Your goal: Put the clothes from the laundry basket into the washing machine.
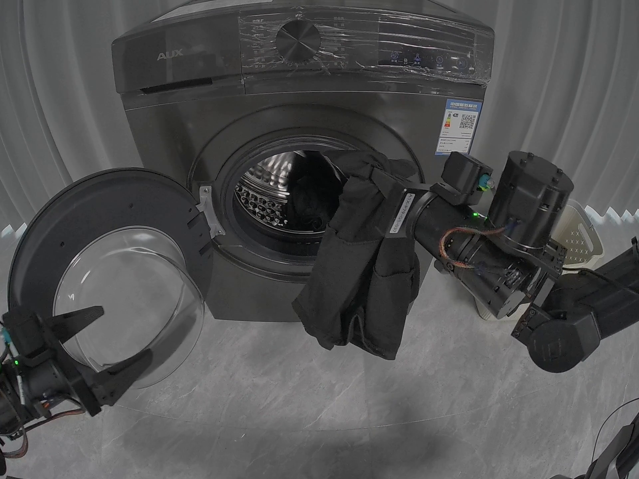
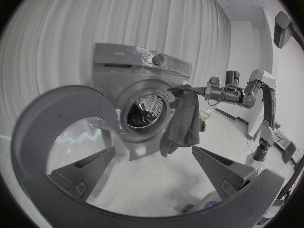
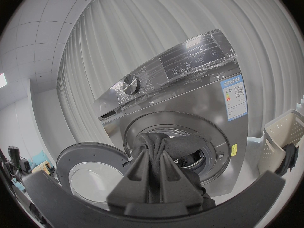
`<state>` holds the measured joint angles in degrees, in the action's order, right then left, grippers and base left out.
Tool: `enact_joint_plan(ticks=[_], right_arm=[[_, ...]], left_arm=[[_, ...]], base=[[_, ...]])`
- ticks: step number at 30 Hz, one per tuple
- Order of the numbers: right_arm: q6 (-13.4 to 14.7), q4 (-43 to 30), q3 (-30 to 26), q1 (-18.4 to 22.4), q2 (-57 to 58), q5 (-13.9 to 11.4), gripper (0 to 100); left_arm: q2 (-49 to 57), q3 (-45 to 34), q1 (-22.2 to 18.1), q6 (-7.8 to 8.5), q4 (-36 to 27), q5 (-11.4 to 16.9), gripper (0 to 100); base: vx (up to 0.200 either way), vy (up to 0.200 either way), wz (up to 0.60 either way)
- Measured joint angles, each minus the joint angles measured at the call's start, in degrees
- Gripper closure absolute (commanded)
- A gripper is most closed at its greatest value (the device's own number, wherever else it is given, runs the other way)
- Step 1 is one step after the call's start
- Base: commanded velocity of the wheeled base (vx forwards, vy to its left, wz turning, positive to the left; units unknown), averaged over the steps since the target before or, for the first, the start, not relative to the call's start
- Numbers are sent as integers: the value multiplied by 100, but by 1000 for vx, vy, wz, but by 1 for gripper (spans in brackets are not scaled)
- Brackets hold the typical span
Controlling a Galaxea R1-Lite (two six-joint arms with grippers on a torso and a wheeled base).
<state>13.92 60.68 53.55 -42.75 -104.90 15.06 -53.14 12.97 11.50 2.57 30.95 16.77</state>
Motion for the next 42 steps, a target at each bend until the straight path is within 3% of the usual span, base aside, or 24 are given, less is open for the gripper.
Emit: enact_joint_plan(ticks=[9,16,24,38,42], right_arm=[[9,5,207,-13,-172,-4,100],[9,2,297,-11,-232,-4,100],[15,18,383,-13,-312,-4,100],[15,21,429,-16,-358,-4,100],[15,21,435,-21,-361,-4,100]], left_arm=[[-2081,144,592,-57,1275,29,0],[-3440,480,991,-503,2136,-6,0],[-4402,1009,1289,-711,2422,-217,0],[-5372,1324,1557,-1034,3161,-235,0],[-5674,1541,1573,-1335,3413,-224,0]], base=[[0,0,0],[0,0,0],[0,0,0],[0,0,0],[0,0,0]])
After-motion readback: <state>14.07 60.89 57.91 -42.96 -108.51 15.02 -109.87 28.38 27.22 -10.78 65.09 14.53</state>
